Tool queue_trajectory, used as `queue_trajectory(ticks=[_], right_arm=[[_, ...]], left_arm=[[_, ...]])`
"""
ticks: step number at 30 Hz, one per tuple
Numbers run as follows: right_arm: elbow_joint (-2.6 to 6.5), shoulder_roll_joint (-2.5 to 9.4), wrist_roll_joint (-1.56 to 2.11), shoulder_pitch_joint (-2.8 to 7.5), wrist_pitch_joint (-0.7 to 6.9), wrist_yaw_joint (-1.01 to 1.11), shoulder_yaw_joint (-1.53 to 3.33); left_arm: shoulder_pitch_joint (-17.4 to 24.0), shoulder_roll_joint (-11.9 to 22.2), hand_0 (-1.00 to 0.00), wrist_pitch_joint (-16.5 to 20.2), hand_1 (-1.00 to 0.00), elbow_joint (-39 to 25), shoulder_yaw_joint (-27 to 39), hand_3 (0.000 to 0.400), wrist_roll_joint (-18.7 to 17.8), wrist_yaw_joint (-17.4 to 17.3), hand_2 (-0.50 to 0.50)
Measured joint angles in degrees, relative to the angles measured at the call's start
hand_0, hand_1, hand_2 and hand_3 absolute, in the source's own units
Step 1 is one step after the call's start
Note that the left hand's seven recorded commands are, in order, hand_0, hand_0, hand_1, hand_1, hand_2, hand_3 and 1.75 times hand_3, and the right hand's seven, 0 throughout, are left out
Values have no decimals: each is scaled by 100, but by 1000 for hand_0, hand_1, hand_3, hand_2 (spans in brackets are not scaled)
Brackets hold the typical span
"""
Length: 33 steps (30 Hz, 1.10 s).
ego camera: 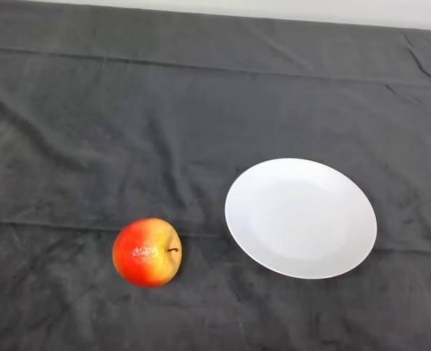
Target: Move the apple to the plate
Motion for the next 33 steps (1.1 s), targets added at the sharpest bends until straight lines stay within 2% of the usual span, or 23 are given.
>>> queue_trajectory(ticks=[2, 4, 6, 9, 10, 12, 14, 16, 17, 19, 20, 22, 23, 28, 29, 30, 31, 33], right_arm=[[1, 6, 21, 0, -7, -42, 64], [0, 7, 61, -1, -15, -44, 90], [1, 2, 67, -1, -30, -55, 138], [0, -3, 85, -1, -41, -94, 185], [0, -4, 124, -1, -42, -101, 194], [-1, -5, 175, -3, -48, -118, 224], [-1, -13, 188, -3, -54, -150, 269], [-1, -18, 190, -2, -66, -155, 299], [-1, -18, 193, -1, -74, -165, 309], [-2, -20, 211, -1, -95, -198, 351], [-2, -26, 237, -1, -98, -208, 385], [-3, -30, 256, -1, -100, -247, 405], [-3, -30, 293, -1, -100, -250, 415], [-17, -40, 314, 9, -103, -258, 465], [-26, -49, 332, 12, -103, -267, 505], [-29, -55, 377, 13, -103, -276, 526], [-33, -60, 402, 16, -104, -283, 545], [-35, -73, 413, 17, -105, -302, 590]], left_arm=[[0, 0, 0, 0, 0, 0, 0, 0, -2, -1, 0], [0, 0, 0, 0, 0, 0, 0, 0, -3, -4, 0], [0, 0, 0, 0, 0, 0, 0, 0, -3, -6, 0], [-1, 0, 0, 0, 0, 0, 0, 0, -4, -9, 0], [-1, 0, 0, 0, 0, 0, 0, 0, -3, -10, 0], [-1, 0, 0, 0, 0, 0, -1, 0, -3, -10, 0], [-2, 0, 0, 0, 0, 0, -7, 0, -2, -10, 0], [-4, 0, 0, -2, 0, 0, -29, 0, 3, -9, 0], [-6, 0, 0, -7, 0, 0, -35, 0, 6, -9, 0], [-14, 0, 0, -46, 0, 0, -51, 0, 35, -7, 0], [-19, 0, 0, -76, 0, 0, -56, 0, 57, -5, 0], [-38, 0, 0, -113, 0, 0, -80, 0, 120, 0, 0], [-46, 0, 0, -146, 0, 0, -106, 0, 125, 3, 0], [-126, 1, 0, -203, 0, 0, -285, 0, 253, 8, 0], [-170, 1, 0, -220, 0, 0, -297, 0, 264, 9, 0], [-201, 1, 0, -279, 0, 0, -319, 0, 307, 19, 0], [-226, 1, 0, -335, 0, 0, -345, 0, 359, 42, 0], [-247, 3, 0, -414, 0, 0, -458, 0, 384, 82, 0]])
